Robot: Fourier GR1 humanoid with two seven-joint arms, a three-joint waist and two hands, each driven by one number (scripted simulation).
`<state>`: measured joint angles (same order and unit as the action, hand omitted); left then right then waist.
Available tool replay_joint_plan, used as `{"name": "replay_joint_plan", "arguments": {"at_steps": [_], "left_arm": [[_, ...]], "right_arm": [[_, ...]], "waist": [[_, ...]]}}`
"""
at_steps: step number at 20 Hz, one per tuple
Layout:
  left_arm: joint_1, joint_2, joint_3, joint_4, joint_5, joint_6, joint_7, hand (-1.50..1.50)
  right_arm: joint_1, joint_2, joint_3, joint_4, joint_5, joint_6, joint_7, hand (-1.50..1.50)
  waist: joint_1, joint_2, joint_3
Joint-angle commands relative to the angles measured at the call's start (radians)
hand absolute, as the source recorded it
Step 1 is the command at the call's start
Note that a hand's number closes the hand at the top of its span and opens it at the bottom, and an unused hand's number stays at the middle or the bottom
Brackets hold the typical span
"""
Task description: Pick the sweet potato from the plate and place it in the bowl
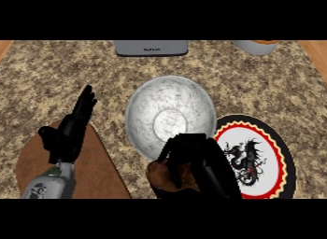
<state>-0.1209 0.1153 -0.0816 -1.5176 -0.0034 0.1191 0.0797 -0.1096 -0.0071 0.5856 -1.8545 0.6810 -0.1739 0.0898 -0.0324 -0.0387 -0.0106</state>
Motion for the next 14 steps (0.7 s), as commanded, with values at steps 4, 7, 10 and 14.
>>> {"name": "replay_joint_plan", "arguments": {"at_steps": [4,7,10,14], "left_arm": [[-0.014,0.007,0.005,-0.012,0.007,-0.010,0.004,0.00],[-0.032,-0.014,-0.016,-0.008,-0.014,0.010,0.020,0.00],[-0.039,-0.013,-0.019,-0.009,-0.005,-0.007,0.009,0.00],[-0.056,0.001,-0.008,0.000,0.006,-0.026,0.023,0.00]], "right_arm": [[-0.163,0.007,0.174,-0.160,0.204,-0.098,0.483,1.50],[-0.276,0.007,0.199,-0.176,0.243,-0.105,0.680,1.50],[-0.430,0.007,0.189,-0.159,0.317,-0.056,0.883,1.50],[-0.684,0.007,0.121,-0.094,0.273,-0.008,1.115,1.50]], "waist": [[0.021,0.010,0.001],[0.030,0.016,0.002],[0.039,0.021,0.003],[0.056,0.029,0.006]]}}
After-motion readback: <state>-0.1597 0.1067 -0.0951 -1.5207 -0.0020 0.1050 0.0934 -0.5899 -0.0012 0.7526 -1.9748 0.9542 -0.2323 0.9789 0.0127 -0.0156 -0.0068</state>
